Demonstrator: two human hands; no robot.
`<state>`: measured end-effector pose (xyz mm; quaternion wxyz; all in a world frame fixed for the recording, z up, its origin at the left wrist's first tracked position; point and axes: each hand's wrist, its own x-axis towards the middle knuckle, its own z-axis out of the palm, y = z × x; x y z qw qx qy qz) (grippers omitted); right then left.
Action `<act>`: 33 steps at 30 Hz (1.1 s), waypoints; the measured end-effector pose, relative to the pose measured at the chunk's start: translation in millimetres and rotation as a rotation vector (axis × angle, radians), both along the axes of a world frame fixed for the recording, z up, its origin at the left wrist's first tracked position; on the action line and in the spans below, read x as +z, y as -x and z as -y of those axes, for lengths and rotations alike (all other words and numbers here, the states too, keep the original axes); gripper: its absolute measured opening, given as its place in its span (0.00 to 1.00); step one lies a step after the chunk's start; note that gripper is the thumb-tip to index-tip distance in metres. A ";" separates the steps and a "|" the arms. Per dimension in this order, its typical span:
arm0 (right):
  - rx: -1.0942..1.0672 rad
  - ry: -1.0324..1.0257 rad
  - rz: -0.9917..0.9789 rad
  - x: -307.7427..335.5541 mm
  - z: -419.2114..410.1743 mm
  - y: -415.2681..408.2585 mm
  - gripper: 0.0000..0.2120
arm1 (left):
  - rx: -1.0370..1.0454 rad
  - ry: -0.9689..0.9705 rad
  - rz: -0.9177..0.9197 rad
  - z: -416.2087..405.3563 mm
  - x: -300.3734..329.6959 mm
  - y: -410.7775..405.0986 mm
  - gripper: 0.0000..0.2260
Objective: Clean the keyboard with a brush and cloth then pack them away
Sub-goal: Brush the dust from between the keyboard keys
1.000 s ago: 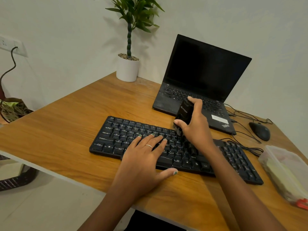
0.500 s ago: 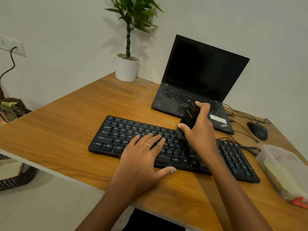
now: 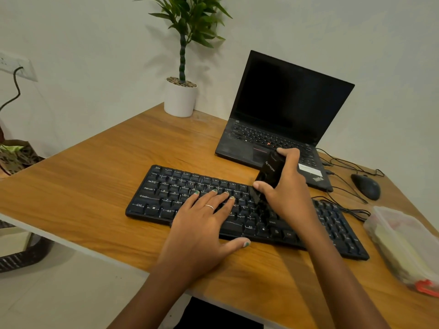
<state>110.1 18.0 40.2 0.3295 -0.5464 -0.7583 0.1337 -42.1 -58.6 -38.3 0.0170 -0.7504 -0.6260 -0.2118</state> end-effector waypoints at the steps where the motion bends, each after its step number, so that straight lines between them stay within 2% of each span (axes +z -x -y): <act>1: 0.028 0.050 0.026 4.0 4.1 -5.0 0.35 | 0.005 0.006 -0.002 -0.2 0.8 0.3 0.41; 5: 0.075 0.098 0.128 10.9 15.5 -10.2 0.36 | -0.009 0.000 0.010 -0.6 0.5 0.3 0.41; 9: -0.004 -0.063 0.039 -2.4 7.7 7.3 0.36 | -0.003 -0.027 0.013 1.0 -0.5 0.7 0.41; 12: -0.046 -0.090 -0.041 -10.8 2.8 12.0 0.36 | 0.001 -0.023 0.008 0.8 -0.2 -0.1 0.41; 18: 0.046 0.092 0.105 8.5 27.7 -10.5 0.36 | -0.007 -0.059 0.027 0.6 -2.0 1.1 0.43; 21: 0.065 0.149 0.106 12.6 36.0 -18.1 0.36 | -0.001 -0.043 0.025 0.8 -1.6 0.9 0.43; 28: -0.013 -0.079 0.037 -4.9 9.5 2.6 0.35 | 0.003 -0.015 -0.019 -1.9 -2.6 0.1 0.38; 33: -0.076 -0.073 -0.109 -11.9 5.2 -2.4 0.35 | -0.005 -0.027 0.012 -1.2 -1.7 -0.2 0.39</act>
